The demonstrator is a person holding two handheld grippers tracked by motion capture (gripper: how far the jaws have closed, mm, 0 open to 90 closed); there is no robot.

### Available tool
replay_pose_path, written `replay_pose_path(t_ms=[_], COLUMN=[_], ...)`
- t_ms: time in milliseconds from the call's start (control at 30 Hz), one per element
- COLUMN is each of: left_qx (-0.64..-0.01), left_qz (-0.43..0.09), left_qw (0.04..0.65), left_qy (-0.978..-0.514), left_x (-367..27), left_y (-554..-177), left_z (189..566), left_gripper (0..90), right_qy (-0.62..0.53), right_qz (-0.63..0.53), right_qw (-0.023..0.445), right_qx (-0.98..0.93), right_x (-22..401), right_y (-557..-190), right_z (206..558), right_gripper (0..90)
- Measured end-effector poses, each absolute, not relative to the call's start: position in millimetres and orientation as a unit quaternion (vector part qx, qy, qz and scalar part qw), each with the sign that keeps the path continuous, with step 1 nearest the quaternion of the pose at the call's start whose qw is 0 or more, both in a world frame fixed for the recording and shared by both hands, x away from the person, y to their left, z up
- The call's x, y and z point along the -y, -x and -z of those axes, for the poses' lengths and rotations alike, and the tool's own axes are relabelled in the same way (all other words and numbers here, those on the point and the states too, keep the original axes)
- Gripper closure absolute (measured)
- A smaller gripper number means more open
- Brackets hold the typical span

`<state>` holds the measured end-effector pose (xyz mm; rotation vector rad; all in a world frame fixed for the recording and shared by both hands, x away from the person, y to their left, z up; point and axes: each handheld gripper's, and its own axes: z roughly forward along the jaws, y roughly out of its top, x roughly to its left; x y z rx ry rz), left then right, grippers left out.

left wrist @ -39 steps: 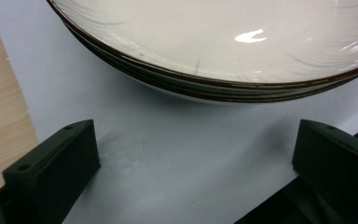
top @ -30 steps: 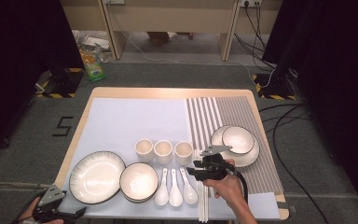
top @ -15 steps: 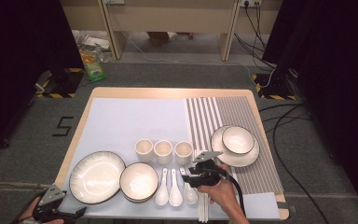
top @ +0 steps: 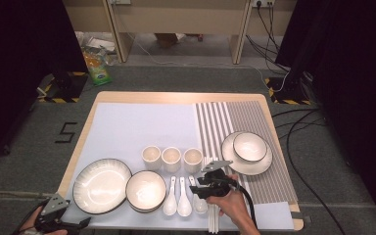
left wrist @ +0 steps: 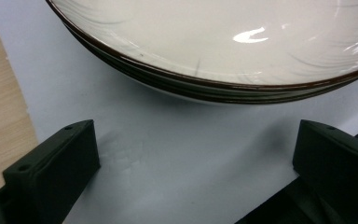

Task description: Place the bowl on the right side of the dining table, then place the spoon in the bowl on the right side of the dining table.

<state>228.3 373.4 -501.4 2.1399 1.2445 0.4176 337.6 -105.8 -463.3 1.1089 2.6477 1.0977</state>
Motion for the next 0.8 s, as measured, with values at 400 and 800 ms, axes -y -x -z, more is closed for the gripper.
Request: replay_pose_path(t_ms=[400, 800], left_qx=[-0.471, -0.470], left_qz=[-0.159, -0.157], left_qw=[0.311, 0.310], left_qy=[-0.810, -0.811], left_x=[-373.3, -373.5], left_y=[-228.3, -228.7], left_z=[501.5, 501.3], left_gripper=[0.0, 0.0], right_qy=[-0.360, -0.373], right_qz=[-0.353, -0.348], right_qw=[0.034, 0.019], right_qx=[-0.863, -0.860], right_x=[104.8, 104.3], right_y=[-336.4, -339.3], right_z=[467.6, 470.6], right_gripper=[54.3, 56.6])
